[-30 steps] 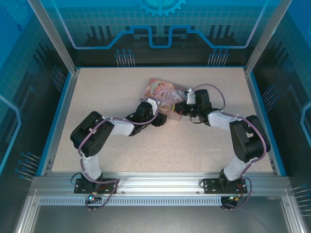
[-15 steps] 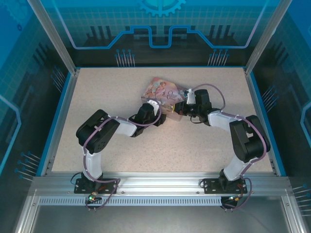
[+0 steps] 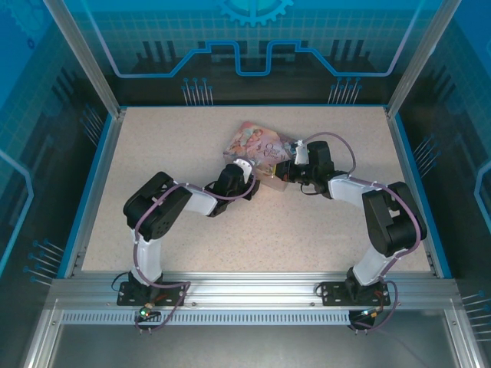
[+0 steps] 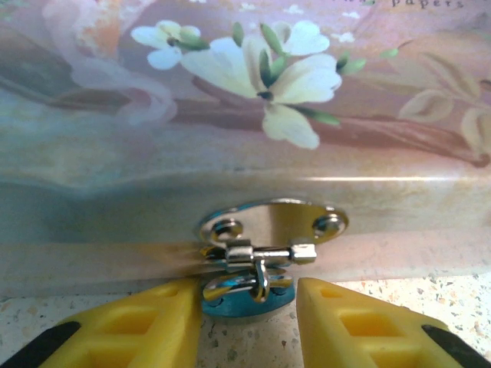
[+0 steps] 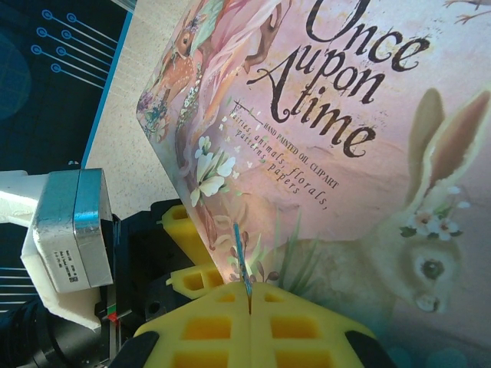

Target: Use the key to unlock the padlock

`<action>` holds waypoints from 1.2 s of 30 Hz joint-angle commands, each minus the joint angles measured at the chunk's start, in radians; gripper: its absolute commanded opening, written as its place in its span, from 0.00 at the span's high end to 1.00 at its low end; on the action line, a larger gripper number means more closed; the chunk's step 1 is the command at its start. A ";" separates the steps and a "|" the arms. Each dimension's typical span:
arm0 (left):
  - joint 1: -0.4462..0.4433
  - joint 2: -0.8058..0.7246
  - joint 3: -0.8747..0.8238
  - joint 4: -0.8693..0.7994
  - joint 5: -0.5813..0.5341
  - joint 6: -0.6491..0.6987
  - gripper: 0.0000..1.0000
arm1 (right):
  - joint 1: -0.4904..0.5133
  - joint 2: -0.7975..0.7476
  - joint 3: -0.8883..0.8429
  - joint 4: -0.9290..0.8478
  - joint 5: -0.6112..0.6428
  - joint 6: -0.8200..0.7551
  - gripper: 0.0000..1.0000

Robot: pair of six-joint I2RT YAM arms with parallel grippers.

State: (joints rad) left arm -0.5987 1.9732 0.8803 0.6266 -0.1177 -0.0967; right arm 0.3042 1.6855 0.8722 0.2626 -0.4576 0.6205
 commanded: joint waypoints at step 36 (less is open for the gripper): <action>-0.008 -0.174 0.111 -0.395 0.106 -0.274 0.81 | 0.124 -0.343 -0.407 0.122 0.154 -0.263 1.00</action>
State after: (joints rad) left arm -0.5995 1.8538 0.9516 0.2642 -0.0486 -0.3176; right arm 0.3996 1.3399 0.4919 0.3241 -0.3317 0.4088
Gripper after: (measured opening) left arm 0.235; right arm 0.049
